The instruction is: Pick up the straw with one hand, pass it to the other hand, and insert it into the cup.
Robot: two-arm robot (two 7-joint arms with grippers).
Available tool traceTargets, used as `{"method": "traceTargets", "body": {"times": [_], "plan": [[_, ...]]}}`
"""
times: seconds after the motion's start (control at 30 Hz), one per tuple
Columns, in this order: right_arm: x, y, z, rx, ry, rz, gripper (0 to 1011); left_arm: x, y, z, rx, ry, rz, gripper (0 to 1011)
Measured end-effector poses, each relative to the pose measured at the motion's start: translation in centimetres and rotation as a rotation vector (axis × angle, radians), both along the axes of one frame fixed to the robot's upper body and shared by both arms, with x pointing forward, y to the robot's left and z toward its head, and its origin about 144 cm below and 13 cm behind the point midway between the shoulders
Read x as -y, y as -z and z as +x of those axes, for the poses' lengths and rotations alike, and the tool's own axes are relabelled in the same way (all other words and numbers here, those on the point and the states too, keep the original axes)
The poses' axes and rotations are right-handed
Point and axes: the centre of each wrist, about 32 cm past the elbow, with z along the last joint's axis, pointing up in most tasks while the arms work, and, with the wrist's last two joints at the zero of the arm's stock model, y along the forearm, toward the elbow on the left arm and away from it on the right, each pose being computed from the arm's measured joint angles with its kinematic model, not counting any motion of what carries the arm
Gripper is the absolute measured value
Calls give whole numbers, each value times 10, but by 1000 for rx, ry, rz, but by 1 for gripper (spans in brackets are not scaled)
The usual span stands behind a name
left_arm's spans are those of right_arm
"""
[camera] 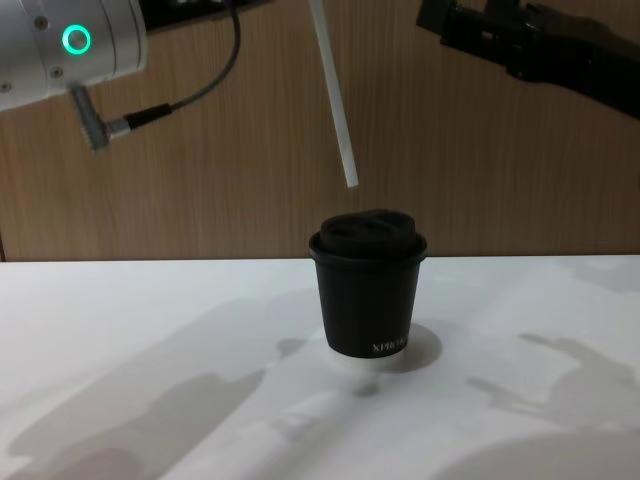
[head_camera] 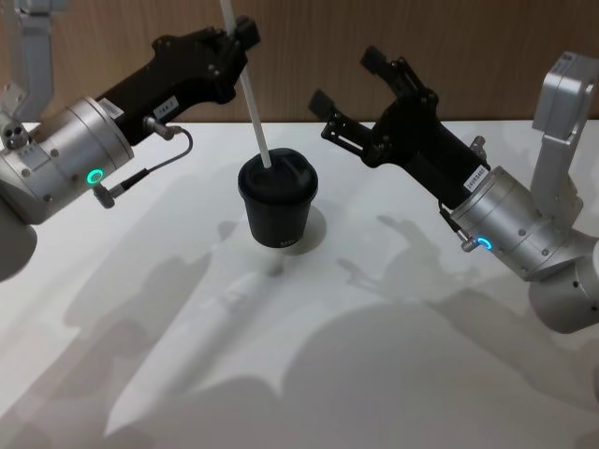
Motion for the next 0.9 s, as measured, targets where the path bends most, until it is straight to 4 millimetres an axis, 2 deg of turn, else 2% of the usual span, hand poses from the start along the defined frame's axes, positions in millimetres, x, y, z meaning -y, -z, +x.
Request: {"method": "traceTargets", "body": {"times": [0.9], "plan": [[0, 0, 0, 0, 0, 0, 1001, 0, 4, 9, -14, -43, 40, 22]]}}
